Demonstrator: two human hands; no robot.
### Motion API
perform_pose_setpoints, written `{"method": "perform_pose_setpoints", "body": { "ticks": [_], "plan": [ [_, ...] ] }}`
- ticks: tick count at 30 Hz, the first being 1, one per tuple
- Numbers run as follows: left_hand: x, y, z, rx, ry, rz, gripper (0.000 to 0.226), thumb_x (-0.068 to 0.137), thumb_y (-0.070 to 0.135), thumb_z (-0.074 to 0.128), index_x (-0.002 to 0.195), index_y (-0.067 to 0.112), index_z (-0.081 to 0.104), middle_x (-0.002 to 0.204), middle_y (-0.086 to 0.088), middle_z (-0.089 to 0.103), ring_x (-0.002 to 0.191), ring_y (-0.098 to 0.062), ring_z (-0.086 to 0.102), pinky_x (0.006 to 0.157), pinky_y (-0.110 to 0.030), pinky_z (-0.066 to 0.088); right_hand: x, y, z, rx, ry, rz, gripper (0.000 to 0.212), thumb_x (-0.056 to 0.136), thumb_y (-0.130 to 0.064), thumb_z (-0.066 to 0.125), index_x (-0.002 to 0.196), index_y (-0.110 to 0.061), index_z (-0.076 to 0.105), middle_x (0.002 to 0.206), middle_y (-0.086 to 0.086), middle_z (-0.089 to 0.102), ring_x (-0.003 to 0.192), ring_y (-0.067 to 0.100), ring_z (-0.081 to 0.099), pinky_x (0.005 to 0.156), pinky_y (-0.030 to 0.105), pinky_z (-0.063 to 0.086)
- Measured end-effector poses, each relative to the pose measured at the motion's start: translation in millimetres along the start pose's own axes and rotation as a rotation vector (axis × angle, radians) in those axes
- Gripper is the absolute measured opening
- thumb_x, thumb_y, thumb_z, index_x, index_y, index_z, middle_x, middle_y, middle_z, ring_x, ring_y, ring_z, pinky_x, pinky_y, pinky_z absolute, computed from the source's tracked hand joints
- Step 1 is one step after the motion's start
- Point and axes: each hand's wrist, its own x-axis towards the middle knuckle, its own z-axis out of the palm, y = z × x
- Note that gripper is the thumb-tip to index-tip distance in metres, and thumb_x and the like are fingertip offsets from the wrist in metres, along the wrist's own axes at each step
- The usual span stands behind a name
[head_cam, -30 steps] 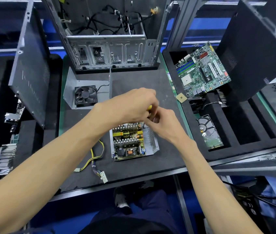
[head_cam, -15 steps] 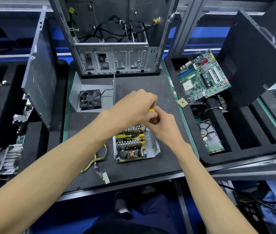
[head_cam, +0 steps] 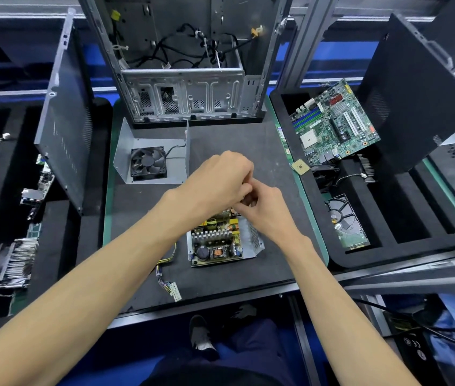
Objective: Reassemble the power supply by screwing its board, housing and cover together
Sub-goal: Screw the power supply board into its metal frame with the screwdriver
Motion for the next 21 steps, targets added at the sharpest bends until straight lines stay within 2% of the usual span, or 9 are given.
{"method": "perform_pose_setpoints", "body": {
  "ticks": [3, 6, 8, 11, 13, 15, 16, 18, 21],
  "plan": [
    [-2.0, 0.1, 2.8, -0.048, 0.025, 0.025, 0.011, 0.089, 0.02, 0.062, 0.098, 0.015, 0.067, 0.099, -0.005, 0.062, 0.091, -0.029, 0.061, 0.08, -0.043, 0.051, -0.2, 0.5, 1.7, 0.023, 0.04, 0.018, 0.041, 0.082, -0.024, 0.08, 0.074, -0.043, 0.044, 0.059, -0.025, 0.058, 0.058, -0.002, 0.054, 0.052, 0.012, 0.038],
    [-3.3, -0.5, 3.8, -0.052, 0.083, -0.098, 0.019, 0.087, 0.032, 0.064, 0.089, 0.014, 0.061, 0.091, -0.004, 0.062, 0.086, -0.031, 0.061, 0.076, -0.043, 0.052, -0.3, 1.3, 2.9, 0.026, 0.073, 0.025, 0.046, 0.082, -0.025, 0.08, 0.07, -0.031, 0.036, 0.057, -0.021, 0.052, 0.052, 0.008, 0.04, 0.047, 0.019, 0.031],
    [-5.3, -0.7, 3.7, -0.024, 0.073, -0.173, 0.027, 0.087, 0.038, 0.064, 0.085, 0.012, 0.06, 0.084, -0.007, 0.063, 0.081, -0.033, 0.06, 0.072, -0.044, 0.053, -0.4, 0.4, 3.8, 0.009, 0.088, 0.023, 0.051, 0.083, -0.025, 0.08, 0.069, -0.029, 0.031, 0.056, -0.019, 0.049, 0.052, 0.01, 0.036, 0.046, 0.022, 0.028],
    [-7.1, 1.4, -2.6, 0.0, -0.005, -0.07, 0.012, 0.088, 0.02, 0.061, 0.093, 0.011, 0.065, 0.094, -0.009, 0.063, 0.089, -0.034, 0.061, 0.075, -0.043, 0.052, -2.3, -0.1, 3.5, 0.019, 0.081, 0.018, 0.036, 0.082, -0.027, 0.077, 0.075, -0.026, 0.042, 0.056, -0.015, 0.051, 0.054, 0.008, 0.042, 0.05, 0.024, 0.031],
    [-7.7, -0.5, -6.8, -0.001, -0.096, 0.045, 0.018, 0.084, 0.004, 0.058, 0.094, 0.011, 0.071, 0.103, -0.007, 0.058, 0.092, -0.03, 0.06, 0.078, -0.042, 0.049, -5.7, 0.6, 2.4, 0.017, 0.032, -0.005, 0.026, 0.085, -0.03, 0.075, 0.085, -0.026, 0.05, 0.063, -0.016, 0.056, 0.056, 0.007, 0.047, 0.052, 0.023, 0.034],
    [-9.4, -3.7, -4.9, -0.034, -0.179, 0.079, 0.022, 0.083, 0.001, 0.057, 0.098, 0.01, 0.071, 0.109, -0.007, 0.055, 0.096, -0.028, 0.06, 0.082, -0.042, 0.048, -10.2, 2.5, 1.9, -0.001, 0.002, -0.031, 0.027, 0.086, -0.028, 0.072, 0.082, -0.035, 0.046, 0.067, -0.021, 0.057, 0.056, 0.009, 0.044, 0.053, 0.024, 0.033],
    [-10.6, -4.6, -2.2, -0.053, -0.199, 0.083, 0.022, 0.084, 0.004, 0.058, 0.103, 0.011, 0.068, 0.11, -0.007, 0.054, 0.097, -0.029, 0.059, 0.083, -0.042, 0.048, -11.6, 3.3, 1.1, -0.002, 0.006, -0.03, 0.028, 0.086, -0.029, 0.07, 0.079, -0.037, 0.044, 0.067, -0.022, 0.056, 0.056, 0.01, 0.041, 0.053, 0.024, 0.032],
    [-13.9, -4.8, 6.9, -0.086, -0.134, 0.069, 0.024, 0.088, 0.02, 0.062, 0.111, 0.016, 0.056, 0.109, -0.005, 0.053, 0.094, -0.03, 0.06, 0.082, -0.044, 0.049, -13.5, 4.1, -0.7, 0.014, 0.009, -0.022, 0.021, 0.084, -0.035, 0.065, 0.08, -0.038, 0.045, 0.068, -0.026, 0.057, 0.056, 0.008, 0.043, 0.051, 0.02, 0.03],
    [-10.6, -5.6, 10.7, -0.037, 0.039, -0.054, 0.037, 0.089, 0.051, 0.063, 0.103, 0.019, 0.053, 0.096, -0.003, 0.059, 0.085, -0.029, 0.059, 0.075, -0.042, 0.051, -13.8, 4.1, -0.3, 0.05, 0.033, -0.025, 0.018, 0.084, -0.029, 0.067, 0.082, -0.033, 0.051, 0.066, -0.028, 0.058, 0.056, 0.004, 0.048, 0.051, 0.016, 0.033]
  ]
}}
